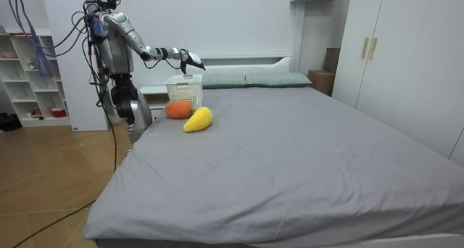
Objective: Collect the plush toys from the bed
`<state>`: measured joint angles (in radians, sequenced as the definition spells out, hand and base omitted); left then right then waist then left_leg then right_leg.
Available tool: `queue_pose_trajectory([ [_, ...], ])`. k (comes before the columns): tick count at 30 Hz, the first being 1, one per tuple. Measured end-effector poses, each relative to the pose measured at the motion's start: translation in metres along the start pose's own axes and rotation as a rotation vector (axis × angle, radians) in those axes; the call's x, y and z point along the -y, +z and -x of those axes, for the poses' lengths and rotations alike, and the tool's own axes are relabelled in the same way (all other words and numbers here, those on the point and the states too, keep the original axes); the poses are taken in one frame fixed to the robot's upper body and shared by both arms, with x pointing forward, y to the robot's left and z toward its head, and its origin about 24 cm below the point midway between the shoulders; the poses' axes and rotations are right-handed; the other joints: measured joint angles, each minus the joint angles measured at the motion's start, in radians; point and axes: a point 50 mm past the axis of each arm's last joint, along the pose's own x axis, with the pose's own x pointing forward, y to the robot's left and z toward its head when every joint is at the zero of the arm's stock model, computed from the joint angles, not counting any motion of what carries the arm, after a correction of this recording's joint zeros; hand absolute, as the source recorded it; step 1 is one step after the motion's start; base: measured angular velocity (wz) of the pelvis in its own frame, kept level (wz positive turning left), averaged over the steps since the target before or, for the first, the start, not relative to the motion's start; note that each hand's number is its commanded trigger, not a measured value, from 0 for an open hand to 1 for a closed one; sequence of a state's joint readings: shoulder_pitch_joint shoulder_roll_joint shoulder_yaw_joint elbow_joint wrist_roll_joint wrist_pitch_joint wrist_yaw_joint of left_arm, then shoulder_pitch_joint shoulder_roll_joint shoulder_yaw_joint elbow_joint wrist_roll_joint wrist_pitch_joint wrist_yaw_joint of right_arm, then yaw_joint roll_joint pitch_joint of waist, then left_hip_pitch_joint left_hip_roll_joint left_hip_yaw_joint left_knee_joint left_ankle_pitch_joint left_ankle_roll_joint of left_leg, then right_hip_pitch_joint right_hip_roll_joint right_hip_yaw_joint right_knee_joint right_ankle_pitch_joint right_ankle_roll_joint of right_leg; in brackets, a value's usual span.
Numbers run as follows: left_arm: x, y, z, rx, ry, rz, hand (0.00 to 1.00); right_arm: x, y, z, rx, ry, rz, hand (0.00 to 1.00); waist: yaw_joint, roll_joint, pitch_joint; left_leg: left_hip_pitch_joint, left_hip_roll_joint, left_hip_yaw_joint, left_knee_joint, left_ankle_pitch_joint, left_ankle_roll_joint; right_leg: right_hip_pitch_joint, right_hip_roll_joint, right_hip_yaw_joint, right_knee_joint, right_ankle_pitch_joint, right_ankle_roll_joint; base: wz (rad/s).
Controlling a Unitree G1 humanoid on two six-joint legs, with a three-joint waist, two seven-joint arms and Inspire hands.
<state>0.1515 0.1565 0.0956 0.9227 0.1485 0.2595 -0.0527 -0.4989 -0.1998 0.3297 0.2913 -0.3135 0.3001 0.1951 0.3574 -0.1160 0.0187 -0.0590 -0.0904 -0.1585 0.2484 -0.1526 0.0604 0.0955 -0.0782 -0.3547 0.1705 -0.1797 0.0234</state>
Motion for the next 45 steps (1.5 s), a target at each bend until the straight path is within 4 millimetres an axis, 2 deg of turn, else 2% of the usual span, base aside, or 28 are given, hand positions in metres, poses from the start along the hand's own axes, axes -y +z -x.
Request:
queue_pose_trajectory([
  [4, -0.002, -0.003, 0.0, -0.001, 0.004, 0.011, 0.0, 0.002, -0.002, 0.001, -0.003, -0.002, 0.003, 0.0, -0.014, -0.001, -0.0009, 0.02, 0.009, 0.028, -0.013, -0.001, 0.001, 0.004, 0.005, 0.04, 0.0, 0.004, 0.001, -0.22],
  [7, -0.002, -0.001, 0.0, 0.016, 0.005, 0.02, 0.0, 0.009, -0.008, 0.006, 0.006, -0.031, -0.059, 0.0, -0.051, -0.001, -0.0011, 0.027, 0.012, 0.041, -0.013, -0.002, 0.002, 0.005, 0.006, 0.055, 0.0, 0.005, 0.0, -0.1],
  [10, -0.002, -0.001, 0.0, 0.02, 0.005, 0.027, 0.0, 0.018, -0.02, 0.016, 0.006, -0.087, -0.117, 0.0, -0.088, 0.007, -0.0008, 0.032, 0.015, 0.055, -0.013, -0.004, 0.005, 0.006, 0.006, 0.066, 0.0, 0.008, 0.001, -0.15],
  [13, 0.001, -0.005, 0.001, 0.01, -0.004, 0.056, 0.0, 0.017, -0.036, 0.026, -0.034, -0.11, -0.119, 0.0, -0.12, 0.029, -0.0109, 0.054, 0.024, 0.1, -0.03, -0.007, 0.009, 0.003, 0.01, 0.106, 0.001, 0.015, 0.003, -0.41],
  [15, 0.001, -0.003, 0.001, 0.02, -0.006, 0.061, 0.0, 0.019, -0.048, 0.032, -0.069, -0.129, -0.144, 0.0, -0.163, 0.042, -0.0168, 0.06, 0.026, 0.116, -0.037, -0.007, 0.01, 0.001, 0.01, 0.119, 0.002, 0.015, 0.003, -0.24],
  [18, 0.002, -0.003, 0.001, 0.039, -0.012, 0.089, 0.0, 0.022, -0.059, 0.038, -0.102, -0.158, -0.162, 0.0, -0.192, 0.051, -0.0191, 0.088, 0.036, 0.155, -0.062, -0.007, 0.009, 0.002, 0.014, 0.154, 0.006, 0.015, 0.003, -0.39],
  [24, -0.001, -0.005, 0.0, 0.037, -0.009, 0.089, 0.0, 0.022, -0.081, 0.051, -0.172, -0.208, -0.181, 0.0, -0.238, 0.049, -0.0198, 0.107, 0.048, 0.211, -0.084, -0.009, 0.007, -0.016, 0.022, 0.193, 0.011, 0.016, 0.002, -0.28],
  [32, -0.003, -0.005, 0.0, 0.046, -0.002, 0.088, 0.0, 0.014, -0.096, 0.06, -0.221, -0.223, -0.199, 0.0, -0.253, 0.043, -0.017, 0.107, 0.052, 0.236, -0.085, -0.015, 0.008, -0.029, 0.025, 0.213, 0.015, 0.016, 0.002, -0.09],
  [35, -0.003, -0.006, 0.0, 0.04, -0.004, 0.105, 0.0, 0.005, -0.114, 0.061, -0.288, -0.21, -0.226, 0.0, -0.251, 0.042, -0.0164, 0.101, 0.054, 0.235, -0.082, -0.02, 0.008, -0.032, 0.027, 0.214, 0.015, 0.016, 0.002, -0.01],
  [41, -0.003, -0.001, -0.003, 0.039, -0.02, 0.143, 0.0, -0.007, -0.146, 0.063, -0.431, -0.192, -0.265, 0.0, -0.241, 0.045, -0.0165, 0.026, 0.059, 0.24, -0.062, -0.02, 0.005, -0.105, 0.03, 0.213, 0.022, 0.021, -0.005, -0.03],
  [43, -0.003, 0.003, -0.004, 0.047, -0.026, 0.165, 0.0, -0.003, -0.15, 0.057, -0.464, -0.2, -0.272, 0.0, -0.243, 0.048, -0.0149, -0.009, 0.061, 0.241, -0.051, -0.019, 0.004, -0.144, 0.03, 0.214, 0.035, 0.021, -0.005, 0.0],
  [45, 0.0, 0.012, -0.005, 0.07, -0.037, 0.158, 0.0, 0.007, -0.146, 0.05, -0.448, -0.239, -0.283, 0.0, -0.241, 0.057, -0.0112, -0.054, 0.061, 0.241, -0.042, -0.016, 0.005, -0.186, 0.029, 0.213, 0.036, 0.023, -0.01, 0.0],
])
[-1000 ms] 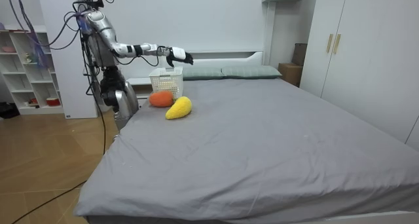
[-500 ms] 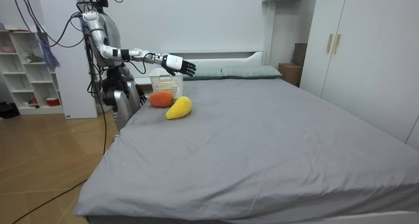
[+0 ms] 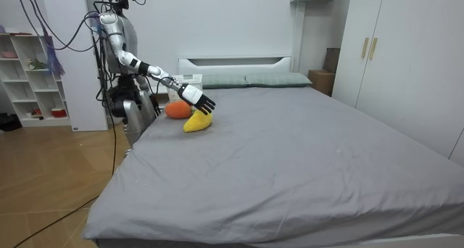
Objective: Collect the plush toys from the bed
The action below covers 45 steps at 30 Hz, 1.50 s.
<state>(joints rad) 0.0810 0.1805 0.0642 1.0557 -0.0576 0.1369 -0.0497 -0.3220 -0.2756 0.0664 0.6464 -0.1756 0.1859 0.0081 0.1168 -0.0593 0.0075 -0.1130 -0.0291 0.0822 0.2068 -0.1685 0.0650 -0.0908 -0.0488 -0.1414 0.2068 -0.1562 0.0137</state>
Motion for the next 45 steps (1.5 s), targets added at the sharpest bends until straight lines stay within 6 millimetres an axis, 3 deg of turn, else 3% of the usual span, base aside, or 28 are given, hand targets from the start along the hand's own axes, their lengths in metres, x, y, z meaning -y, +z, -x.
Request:
queue_pose_trajectory([
  [7, 0.007, 0.002, -0.001, 0.003, -0.027, 0.022, 0.0, 0.005, 0.011, -0.014, 0.004, -0.014, -0.018, 0.0, 0.019, 0.018, 0.0093, -0.033, 0.0, -0.002, -0.001, 0.001, 0.0, -0.034, 0.0, -0.001, -0.004, 0.0, 0.0, 0.0],
  [13, 0.01, 0.014, -0.003, 0.032, -0.029, -0.023, 0.0, -0.002, 0.002, -0.018, -0.049, 0.018, 0.031, 0.0, 0.032, 0.019, 0.0103, -0.085, -0.001, -0.013, -0.001, 0.004, -0.002, -0.081, 0.0, -0.01, -0.004, 0.0, 0.0, 0.05],
  [18, 0.011, 0.014, -0.004, 0.031, -0.034, -0.019, 0.0, -0.002, 0.0, -0.019, -0.058, 0.023, 0.042, 0.0, 0.034, 0.02, 0.0116, -0.088, -0.001, -0.014, -0.003, 0.004, -0.002, -0.086, 0.0, -0.015, -0.005, 0.0, 0.0, -0.01],
  [24, 0.011, 0.016, -0.004, 0.037, -0.037, -0.022, 0.0, -0.001, -0.006, -0.02, -0.092, 0.026, 0.053, 0.0, 0.035, 0.023, 0.0204, -0.093, -0.001, -0.016, -0.008, 0.004, -0.002, -0.09, -0.002, -0.037, -0.006, 0.0, 0.0, 0.01],
  [32, 0.012, 0.015, -0.004, 0.041, -0.043, -0.031, 0.0, -0.001, -0.01, -0.019, -0.107, 0.054, 0.11, 0.0, 0.048, 0.022, 0.0217, -0.105, -0.001, -0.016, -0.006, 0.004, -0.002, -0.103, -0.004, -0.053, -0.004, 0.0, 0.0, 0.0],
  [33, 0.012, 0.016, -0.004, 0.045, -0.045, -0.043, 0.0, 0.0, -0.011, -0.019, -0.107, 0.055, 0.127, 0.25, 0.051, 0.022, 0.0218, -0.105, -0.001, -0.016, -0.006, 0.004, -0.002, -0.103, -0.004, -0.054, -0.004, 0.0, 0.0, 0.0],
  [34, 0.011, 0.016, -0.004, 0.045, -0.046, -0.045, 0.0, 0.0, -0.011, -0.019, -0.107, 0.057, 0.133, 0.62, 0.052, 0.021, 0.0221, -0.105, -0.001, -0.016, -0.006, 0.004, -0.002, -0.103, -0.004, -0.054, -0.004, 0.0, 0.0, 0.0],
  [36, 0.011, 0.017, -0.004, 0.048, -0.047, -0.059, 0.0, 0.0, -0.011, -0.019, -0.106, 0.06, 0.143, 0.89, 0.052, 0.017, 0.0246, -0.105, -0.001, -0.017, -0.006, 0.004, -0.002, -0.103, -0.004, -0.055, -0.004, 0.0, 0.0, 0.0],
  [38, 0.01, 0.019, -0.004, 0.052, -0.051, -0.06, 0.0, 0.0, -0.011, -0.019, -0.106, 0.06, 0.144, 1.0, 0.052, 0.014, 0.0268, -0.105, -0.001, -0.017, -0.006, 0.004, -0.002, -0.103, -0.004, -0.055, -0.004, 0.0, 0.0, 0.0],
  [45, 0.01, 0.022, -0.005, 0.06, -0.053, -0.063, 0.0, 0.0, -0.01, -0.019, -0.102, 0.059, 0.186, 1.0, 0.054, 0.011, 0.028, -0.105, -0.001, -0.017, -0.006, 0.004, -0.002, -0.103, -0.005, -0.06, -0.004, 0.0, -0.001, 0.0],
])
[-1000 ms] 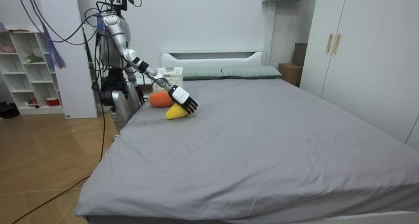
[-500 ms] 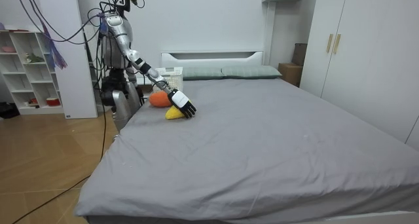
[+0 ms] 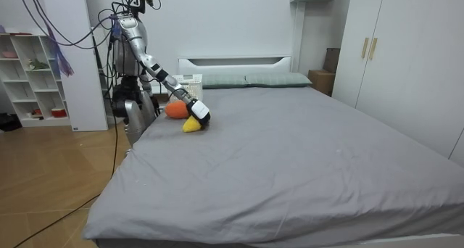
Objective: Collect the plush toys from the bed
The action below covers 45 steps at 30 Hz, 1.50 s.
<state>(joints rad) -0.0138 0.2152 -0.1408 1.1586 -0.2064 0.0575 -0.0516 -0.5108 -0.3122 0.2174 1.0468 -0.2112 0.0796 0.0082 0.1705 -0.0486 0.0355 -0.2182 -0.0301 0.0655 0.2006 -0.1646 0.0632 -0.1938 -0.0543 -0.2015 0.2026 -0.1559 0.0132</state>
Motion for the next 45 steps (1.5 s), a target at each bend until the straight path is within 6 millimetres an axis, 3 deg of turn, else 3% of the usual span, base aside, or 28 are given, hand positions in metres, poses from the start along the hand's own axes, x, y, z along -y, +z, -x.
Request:
queue_pose_trajectory([
  [10, 0.0, -0.002, 0.0, -0.002, -0.001, 0.0, 0.0, 0.0, 0.004, 0.0, 0.015, -0.003, 0.035, 1.0, 0.0, -0.001, -0.0015, 0.004, 0.0, 0.001, 0.0, 0.0, 0.0, 0.004, -0.001, -0.006, 0.0, 0.0, 0.0, 0.0],
  [13, 0.0, -0.005, 0.001, -0.009, -0.001, 0.002, 0.0, 0.001, 0.007, 0.0, 0.029, -0.007, 0.035, 1.0, -0.001, -0.001, -0.0023, 0.027, 0.0, -0.002, -0.001, 0.0, 0.0, 0.03, -0.001, -0.026, -0.002, 0.0, 0.0, 0.04],
  [16, -0.001, -0.008, 0.001, -0.018, 0.001, 0.003, 0.0, 0.002, 0.013, 0.0, 0.055, -0.01, 0.033, 0.91, -0.004, -0.005, -0.0047, 0.058, -0.001, -0.001, -0.003, 0.0, 0.0, 0.068, -0.003, -0.037, -0.017, 0.0, 0.0, 0.04],
  [19, -0.001, -0.011, 0.002, -0.023, 0.005, 0.005, 0.0, 0.005, 0.031, 0.003, 0.138, -0.022, 0.023, 0.83, -0.013, -0.006, -0.006, 0.079, -0.001, -0.003, -0.004, 0.0, 0.0, 0.09, -0.002, -0.038, -0.018, 0.0, 0.0, 0.0],
  [22, -0.003, -0.019, 0.003, -0.036, 0.014, 0.024, 0.0, 0.005, 0.052, 0.011, 0.255, -0.032, 0.021, 0.81, -0.03, -0.006, -0.0099, 0.108, -0.002, -0.013, -0.005, 0.0, 0.0, 0.124, -0.003, -0.047, -0.018, 0.0, 0.0, 0.08],
  [24, -0.004, -0.026, 0.005, -0.046, 0.019, 0.044, 0.0, 0.007, 0.065, 0.018, 0.323, -0.037, 0.014, 0.8, -0.037, -0.007, -0.026, 0.128, -0.002, -0.015, -0.005, 0.0, 0.0, 0.145, -0.003, -0.047, -0.019, 0.0, 0.0, 0.04],
  [31, -0.007, -0.037, 0.008, -0.063, 0.029, 0.072, 0.0, 0.016, 0.103, 0.041, 0.515, -0.06, 0.008, 0.76, -0.053, 0.004, -0.0375, 0.195, -0.003, -0.035, -0.017, -0.003, -0.001, 0.221, 0.0, -0.049, -0.02, 0.0, 0.0, 0.09],
  [36, -0.01, -0.046, 0.011, -0.083, 0.039, 0.056, 0.0, 0.018, 0.125, 0.06, 0.643, -0.054, 0.019, 0.74, -0.053, 0.025, -0.0417, 0.215, -0.004, -0.039, -0.015, 0.0, -0.004, 0.246, -0.001, -0.051, -0.019, -0.001, 0.001, 0.01],
  [43, -0.011, -0.058, 0.015, -0.099, 0.047, 0.067, 0.0, 0.025, 0.141, 0.075, 0.73, -0.077, 0.02, 0.74, -0.034, 0.014, -0.0395, 0.212, -0.006, -0.044, -0.015, 0.002, -0.005, 0.252, 0.0, -0.053, -0.033, -0.001, 0.001, 0.01],
  [45, -0.012, -0.056, 0.015, -0.094, 0.048, 0.058, 0.0, 0.026, 0.148, 0.082, 0.766, -0.087, 0.023, 0.74, -0.027, 0.007, -0.0351, 0.213, -0.01, -0.06, -0.015, 0.002, -0.005, 0.262, -0.001, -0.063, -0.04, -0.002, 0.002, 0.18],
])
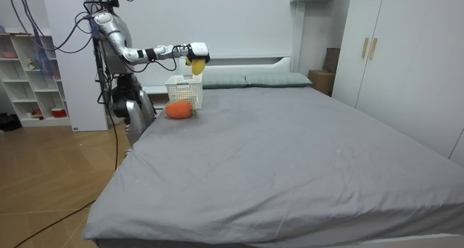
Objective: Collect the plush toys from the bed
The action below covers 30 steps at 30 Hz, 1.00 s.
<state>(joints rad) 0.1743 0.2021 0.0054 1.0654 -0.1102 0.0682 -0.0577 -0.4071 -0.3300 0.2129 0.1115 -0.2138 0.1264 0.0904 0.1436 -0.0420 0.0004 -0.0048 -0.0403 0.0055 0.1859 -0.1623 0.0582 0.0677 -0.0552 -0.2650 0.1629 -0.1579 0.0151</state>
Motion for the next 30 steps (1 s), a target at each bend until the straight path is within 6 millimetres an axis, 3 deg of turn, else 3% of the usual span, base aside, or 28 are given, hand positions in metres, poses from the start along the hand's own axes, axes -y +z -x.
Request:
queue_pose_trajectory([
  [6, 0.002, 0.0, 0.0, -0.004, 0.002, 0.001, 0.0, -0.003, 0.021, 0.0, 0.073, 0.005, 0.004, 0.75, 0.033, -0.008, 0.0065, 0.001, -0.009, -0.043, -0.006, 0.0, 0.001, 0.022, -0.004, -0.042, -0.012, -0.001, 0.001, 0.21],
  [12, 0.002, -0.001, 0.0, -0.024, 0.007, -0.039, 0.0, -0.015, 0.023, -0.002, 0.047, 0.04, 0.043, 0.72, 0.08, -0.02, 0.0136, -0.021, -0.027, -0.099, 0.011, 0.003, 0.004, 0.03, -0.015, -0.092, -0.012, -0.007, 0.011, 0.28],
  [15, 0.001, 0.0, 0.001, -0.025, 0.016, -0.07, 0.0, -0.027, 0.025, -0.003, 0.04, 0.091, 0.069, 0.72, 0.104, -0.034, 0.0195, -0.036, -0.036, -0.131, 0.026, 0.003, 0.004, 0.034, -0.017, -0.101, -0.012, -0.008, 0.013, 0.29],
  [17, 0.001, 0.002, 0.001, -0.024, 0.018, -0.109, 0.0, -0.03, 0.025, -0.004, 0.027, 0.092, 0.068, 0.72, 0.122, -0.037, 0.0189, -0.047, -0.045, -0.158, 0.041, 0.004, 0.004, 0.038, -0.018, -0.108, -0.012, -0.009, 0.014, 0.42],
  [22, 0.004, 0.0, 0.001, -0.052, 0.014, -0.148, 0.0, -0.043, 0.022, -0.005, 0.009, 0.129, 0.074, 0.71, 0.172, -0.031, 0.0215, -0.055, -0.067, -0.215, 0.074, 0.006, 0.007, 0.062, -0.024, -0.107, -0.012, -0.012, 0.02, 0.4],
  [24, 0.006, -0.001, 0.001, -0.067, 0.013, -0.174, 0.0, -0.047, 0.021, -0.005, -0.001, 0.155, 0.073, 0.68, 0.188, -0.028, 0.0227, -0.071, -0.084, -0.251, 0.089, 0.011, 0.004, 0.063, -0.028, -0.098, -0.01, -0.019, 0.031, 0.48],
  [26, 0.005, -0.003, 0.001, -0.084, 0.019, -0.208, 0.0, -0.047, 0.019, -0.005, -0.015, 0.158, 0.072, 0.58, 0.195, -0.029, 0.0219, -0.079, -0.096, -0.278, 0.089, 0.02, 0.005, 0.063, -0.031, -0.094, -0.009, -0.02, 0.033, 0.47],
  [29, 0.005, -0.005, 0.001, -0.107, 0.022, -0.229, 0.0, -0.047, 0.019, -0.005, -0.017, 0.159, 0.068, 0.07, 0.22, -0.025, 0.0207, -0.087, -0.104, -0.297, 0.089, 0.034, 0.001, 0.061, -0.033, -0.093, -0.008, -0.021, 0.034, 0.28],
  [30, 0.005, -0.006, 0.002, -0.112, 0.023, -0.23, 0.0, -0.049, 0.02, -0.005, -0.016, 0.16, 0.064, 0.0, 0.222, -0.025, 0.0203, -0.09, -0.109, -0.312, 0.089, 0.037, 0.002, 0.062, -0.034, -0.096, -0.008, -0.021, 0.035, 0.26],
])
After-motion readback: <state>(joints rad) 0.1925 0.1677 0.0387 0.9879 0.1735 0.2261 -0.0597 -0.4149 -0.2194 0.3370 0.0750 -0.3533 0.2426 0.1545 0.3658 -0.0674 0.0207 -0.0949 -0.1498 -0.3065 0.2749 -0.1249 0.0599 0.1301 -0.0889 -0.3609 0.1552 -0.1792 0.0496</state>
